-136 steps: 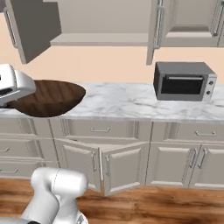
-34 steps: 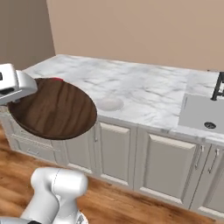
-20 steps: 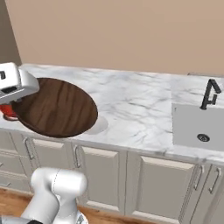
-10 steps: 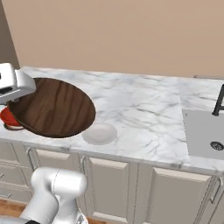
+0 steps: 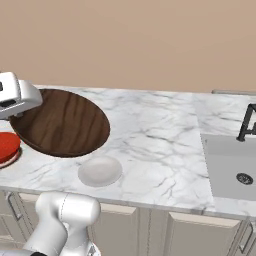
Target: Move the bowls from the cabinet to the plates on the dining table.
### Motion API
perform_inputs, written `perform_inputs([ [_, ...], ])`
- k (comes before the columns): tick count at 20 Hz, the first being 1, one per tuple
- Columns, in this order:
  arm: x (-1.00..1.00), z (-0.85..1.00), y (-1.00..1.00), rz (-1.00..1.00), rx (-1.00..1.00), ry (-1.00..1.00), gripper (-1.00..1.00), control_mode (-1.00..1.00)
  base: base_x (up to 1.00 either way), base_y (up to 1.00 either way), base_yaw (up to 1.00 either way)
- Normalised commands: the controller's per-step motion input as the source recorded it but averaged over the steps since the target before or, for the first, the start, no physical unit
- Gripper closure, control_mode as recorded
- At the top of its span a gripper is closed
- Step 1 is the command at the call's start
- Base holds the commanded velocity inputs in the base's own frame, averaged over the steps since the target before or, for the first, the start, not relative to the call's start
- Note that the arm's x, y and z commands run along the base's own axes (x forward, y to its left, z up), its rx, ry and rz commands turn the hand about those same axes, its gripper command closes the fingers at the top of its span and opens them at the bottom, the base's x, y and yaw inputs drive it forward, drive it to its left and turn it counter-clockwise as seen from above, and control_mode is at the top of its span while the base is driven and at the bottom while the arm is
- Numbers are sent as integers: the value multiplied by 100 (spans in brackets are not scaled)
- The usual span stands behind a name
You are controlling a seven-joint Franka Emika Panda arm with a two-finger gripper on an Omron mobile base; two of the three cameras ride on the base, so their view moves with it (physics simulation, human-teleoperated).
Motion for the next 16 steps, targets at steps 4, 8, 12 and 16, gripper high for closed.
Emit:
perform_inputs([
  [4, 0, 0, 0, 0, 0, 0, 100, 100, 34, 1, -22],
  [8, 0, 0, 0, 0, 0, 0, 100, 100, 0, 0, -2],
  [12, 0, 0, 0, 0, 0, 0, 100, 100, 0, 0, 0],
  [16, 0, 0, 0, 0, 0, 0, 100, 100, 0, 0, 0],
])
